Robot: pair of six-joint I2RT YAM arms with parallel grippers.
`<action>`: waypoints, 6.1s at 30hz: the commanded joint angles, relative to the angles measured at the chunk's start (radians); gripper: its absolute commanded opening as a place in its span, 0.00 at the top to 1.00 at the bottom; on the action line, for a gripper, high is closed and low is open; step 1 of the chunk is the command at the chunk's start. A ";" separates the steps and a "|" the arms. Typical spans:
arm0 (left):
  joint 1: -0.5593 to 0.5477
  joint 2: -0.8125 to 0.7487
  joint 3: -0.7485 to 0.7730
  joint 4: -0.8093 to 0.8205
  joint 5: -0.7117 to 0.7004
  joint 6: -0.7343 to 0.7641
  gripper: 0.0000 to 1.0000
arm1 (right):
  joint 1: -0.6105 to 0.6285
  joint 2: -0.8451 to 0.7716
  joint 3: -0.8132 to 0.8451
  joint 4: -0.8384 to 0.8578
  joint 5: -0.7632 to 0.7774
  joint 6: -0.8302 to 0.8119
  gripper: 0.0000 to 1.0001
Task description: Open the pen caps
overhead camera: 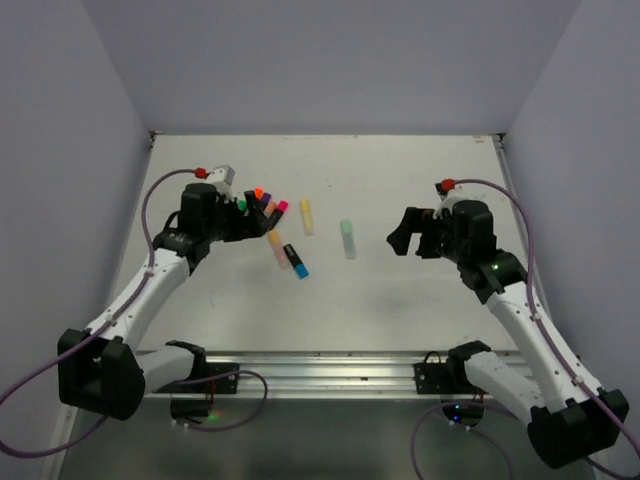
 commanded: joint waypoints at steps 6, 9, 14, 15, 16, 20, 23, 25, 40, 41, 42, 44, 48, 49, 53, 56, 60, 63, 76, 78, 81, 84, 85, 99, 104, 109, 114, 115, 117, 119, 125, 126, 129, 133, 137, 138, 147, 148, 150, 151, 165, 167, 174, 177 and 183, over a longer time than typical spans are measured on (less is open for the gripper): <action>-0.206 0.155 -0.048 0.105 -0.285 -0.202 0.01 | 0.099 0.107 -0.015 0.125 0.053 0.031 0.01; -0.274 0.189 -0.097 0.140 -0.466 -0.290 0.08 | 0.111 0.119 -0.030 0.142 0.055 0.045 0.01; -0.373 0.298 -0.082 0.122 -0.672 -0.373 0.21 | 0.113 0.115 -0.076 0.177 0.038 0.053 0.01; -0.407 0.319 -0.066 0.099 -0.695 -0.371 0.23 | 0.113 0.113 -0.081 0.180 0.038 0.053 0.01; -0.424 0.362 -0.046 0.082 -0.741 -0.380 0.24 | 0.113 0.111 -0.088 0.185 0.037 0.053 0.01; -0.484 0.459 0.026 0.034 -0.795 -0.396 0.33 | 0.113 0.105 -0.096 0.191 0.032 0.050 0.01; -0.507 0.514 0.066 0.014 -0.822 -0.405 0.36 | 0.113 0.102 -0.098 0.192 0.029 0.047 0.01; -0.512 0.540 0.089 0.007 -0.841 -0.402 0.38 | 0.113 0.099 -0.099 0.191 0.027 0.044 0.01; -0.510 0.573 0.055 -0.006 -0.841 -0.394 0.54 | 0.113 0.096 -0.116 0.211 0.026 0.047 0.01; -0.510 0.573 0.046 -0.006 -0.841 -0.393 0.55 | 0.113 0.096 -0.116 0.211 0.027 0.048 0.01; -0.512 0.573 0.041 -0.003 -0.841 -0.391 0.55 | 0.114 0.095 -0.116 0.211 0.024 0.047 0.01; -0.512 0.573 0.034 -0.001 -0.841 -0.383 0.55 | 0.114 0.093 -0.118 0.211 0.026 0.047 0.01; -0.510 0.583 0.029 0.002 -0.833 -0.373 0.53 | 0.113 0.091 -0.119 0.212 0.023 0.047 0.01; -0.507 0.585 0.030 0.005 -0.832 -0.370 0.53 | 0.113 0.088 -0.119 0.211 0.020 0.047 0.01; -0.483 0.592 0.020 0.032 -0.807 -0.345 0.54 | 0.111 0.079 -0.121 0.212 0.015 0.047 0.01; -0.467 0.582 -0.002 0.074 -0.778 -0.317 0.64 | 0.113 0.073 -0.124 0.214 0.011 0.044 0.01; -0.464 0.547 -0.017 0.109 -0.741 -0.244 0.83 | 0.113 0.072 -0.115 0.208 0.001 0.039 0.01; -0.463 0.488 -0.022 0.120 -0.707 -0.170 1.00 | 0.113 0.068 -0.096 0.199 -0.014 0.033 0.01; -0.522 0.037 -0.161 0.453 -0.292 0.269 1.00 | 0.118 0.131 0.036 0.327 -0.241 0.232 0.01; -0.532 0.033 -0.158 0.458 -0.266 0.290 1.00 | 0.125 0.153 0.048 0.364 -0.267 0.278 0.02; -0.565 0.045 -0.144 0.459 -0.244 0.318 1.00 | 0.137 0.183 0.063 0.444 -0.279 0.346 0.05; -0.613 0.059 -0.132 0.468 -0.270 0.330 1.00 | 0.163 0.222 0.079 0.470 -0.261 0.389 0.10; -0.633 0.063 -0.129 0.468 -0.290 0.333 1.00 | 0.173 0.236 0.083 0.479 -0.250 0.404 0.11; -0.688 0.072 -0.109 0.511 -0.295 0.344 1.00 | 0.243 0.357 0.053 0.539 -0.157 0.458 0.25; -0.691 0.071 -0.114 0.513 -0.296 0.341 1.00 | 0.245 0.381 0.045 0.562 -0.169 0.472 0.33; -0.693 0.068 -0.118 0.525 -0.299 0.335 1.00 | 0.248 0.394 0.036 0.570 -0.171 0.475 0.37; -0.694 0.066 -0.121 0.536 -0.293 0.330 1.00 | 0.249 0.406 0.027 0.582 -0.177 0.479 0.48; -0.694 0.066 -0.120 0.539 -0.293 0.330 1.00 | 0.252 0.409 0.028 0.584 -0.180 0.479 0.50; -0.694 0.065 -0.120 0.542 -0.292 0.330 1.00 | 0.251 0.414 0.028 0.587 -0.183 0.481 0.56; -0.694 0.068 -0.120 0.542 -0.289 0.328 1.00 | 0.254 0.420 0.028 0.590 -0.184 0.481 0.66; -0.694 0.076 -0.135 0.514 -0.284 0.315 1.00 | 0.251 0.403 0.024 0.599 -0.166 0.470 1.00; -0.696 0.076 -0.143 0.513 -0.281 0.310 1.00 | 0.254 0.400 0.022 0.590 -0.167 0.467 1.00; -0.694 0.066 -0.175 0.499 -0.282 0.290 1.00 | 0.249 0.381 0.025 0.568 -0.152 0.449 1.00; -0.694 0.051 -0.230 0.502 -0.281 0.255 1.00 | 0.233 0.349 0.020 0.561 -0.143 0.442 1.00; -0.696 0.045 -0.278 0.505 -0.270 0.233 1.00 | 0.223 0.323 0.031 0.551 -0.141 0.441 1.00; -0.696 0.045 -0.279 0.505 -0.273 0.232 1.00 | 0.222 0.316 0.033 0.548 -0.141 0.439 1.00; -0.696 0.098 -0.305 0.494 -0.269 0.209 1.00 | 0.197 0.268 0.062 0.516 -0.123 0.422 1.00; -0.694 0.105 -0.312 0.496 -0.266 0.204 1.00 | 0.197 0.260 0.062 0.515 -0.121 0.419 1.00; -0.694 0.109 -0.319 0.514 -0.256 0.198 1.00 | 0.190 0.251 0.065 0.507 -0.121 0.413 1.00; -0.694 0.114 -0.328 0.522 -0.253 0.198 1.00 | 0.188 0.246 0.068 0.502 -0.120 0.410 1.00; -0.694 0.204 -0.358 0.530 -0.233 0.178 1.00 | 0.081 0.197 0.057 0.496 -0.155 0.409 1.00; -0.694 0.217 -0.353 0.525 -0.229 0.177 1.00 | 0.073 0.193 0.056 0.496 -0.161 0.409 1.00; -0.694 0.257 -0.345 0.527 -0.221 0.174 1.00 | 0.052 0.188 0.053 0.496 -0.169 0.409 1.00; -0.694 0.254 -0.329 0.511 -0.221 0.172 1.00 | 0.052 0.191 0.045 0.517 -0.186 0.422 1.00; -0.694 0.217 -0.203 0.442 -0.255 0.177 1.00 | 0.053 0.242 -0.006 0.626 -0.273 0.462 1.00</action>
